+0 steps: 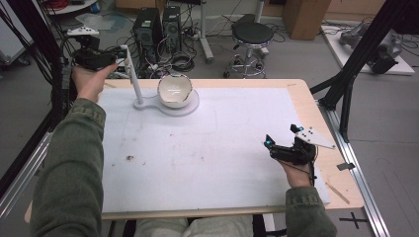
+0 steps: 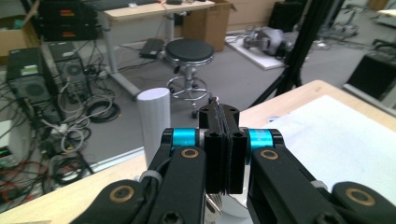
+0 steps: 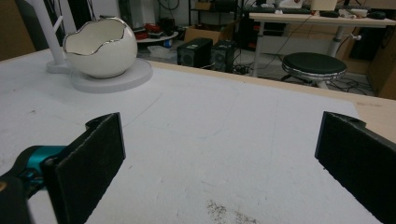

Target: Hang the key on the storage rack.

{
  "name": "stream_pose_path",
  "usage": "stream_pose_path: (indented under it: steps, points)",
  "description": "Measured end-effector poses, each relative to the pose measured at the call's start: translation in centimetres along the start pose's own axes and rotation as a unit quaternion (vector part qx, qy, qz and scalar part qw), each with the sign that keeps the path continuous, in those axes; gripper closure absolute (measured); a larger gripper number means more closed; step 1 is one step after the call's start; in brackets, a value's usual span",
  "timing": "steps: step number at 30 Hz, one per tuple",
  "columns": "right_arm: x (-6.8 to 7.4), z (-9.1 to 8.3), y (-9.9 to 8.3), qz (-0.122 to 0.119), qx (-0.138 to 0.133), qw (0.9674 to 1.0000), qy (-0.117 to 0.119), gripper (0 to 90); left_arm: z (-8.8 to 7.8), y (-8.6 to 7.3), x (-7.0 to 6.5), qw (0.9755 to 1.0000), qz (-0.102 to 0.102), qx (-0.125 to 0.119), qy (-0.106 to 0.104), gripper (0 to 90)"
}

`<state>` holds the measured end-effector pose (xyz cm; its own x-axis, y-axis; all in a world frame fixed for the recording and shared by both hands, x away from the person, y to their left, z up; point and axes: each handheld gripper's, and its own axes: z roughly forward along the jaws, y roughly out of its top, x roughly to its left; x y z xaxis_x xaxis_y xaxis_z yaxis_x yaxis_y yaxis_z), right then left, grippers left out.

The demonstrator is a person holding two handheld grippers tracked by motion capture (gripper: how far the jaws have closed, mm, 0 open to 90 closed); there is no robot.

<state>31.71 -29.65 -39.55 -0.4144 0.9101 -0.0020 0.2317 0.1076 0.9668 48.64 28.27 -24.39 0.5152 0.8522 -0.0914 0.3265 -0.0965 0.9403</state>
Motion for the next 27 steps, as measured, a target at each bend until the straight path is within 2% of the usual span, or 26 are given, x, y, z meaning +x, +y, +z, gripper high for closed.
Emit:
stream_pose_path:
  steps: [5,6,12,17,21,22,23,24,25,26,27]
  points:
    - [0.0,0.0,0.0,0.000,0.001,1.0000,0.001,0.6,0.5,-0.2,0.4,0.9999,-0.008,0.001,0.014,88.9]
    - [0.0,0.0,0.0,-0.001,0.001,1.0000,0.002,0.6,0.7,-0.3,0.6,0.9997,-0.016,-0.002,0.017,88.9]
    - [-0.1,0.0,0.0,-0.001,0.001,1.0000,0.001,0.6,0.9,-0.5,0.9,0.9994,-0.015,-0.006,0.029,88.9]
    - [0.0,-0.1,0.0,0.001,0.001,1.0000,0.002,0.6,1.1,-0.6,1.0,0.9996,-0.012,-0.002,0.025,88.9]
    - [-0.1,0.0,0.0,0.002,0.002,1.0000,0.003,0.6,1.3,-0.7,0.9,0.9994,-0.022,0.002,0.027,88.3]
    - [-0.1,0.0,0.0,0.000,0.003,1.0000,0.003,0.7,1.2,-0.6,1.1,0.9990,-0.040,-0.003,0.021,87.3]
    - [-0.1,0.0,0.0,0.000,0.003,1.0000,0.003,0.7,1.2,-0.6,1.1,0.9990,-0.040,-0.003,0.021,84.5]
    - [-0.1,0.0,0.0,0.003,0.004,1.0000,0.003,0.7,0.8,-0.4,1.2,0.9979,-0.060,-0.024,0.011,80.1]
    - [-0.1,0.0,0.0,0.003,0.004,1.0000,0.003,0.7,0.8,-0.4,1.2,0.9979,-0.060,-0.024,0.011,76.5]
    - [-0.1,0.0,0.0,0.002,0.003,1.0000,0.003,0.7,0.6,-0.2,1.0,0.9978,-0.058,-0.028,0.015,76.5]
    - [-0.2,0.0,0.0,0.000,0.002,1.0000,0.002,0.7,0.5,-0.2,1.0,0.9979,-0.055,-0.030,0.016,70.8]
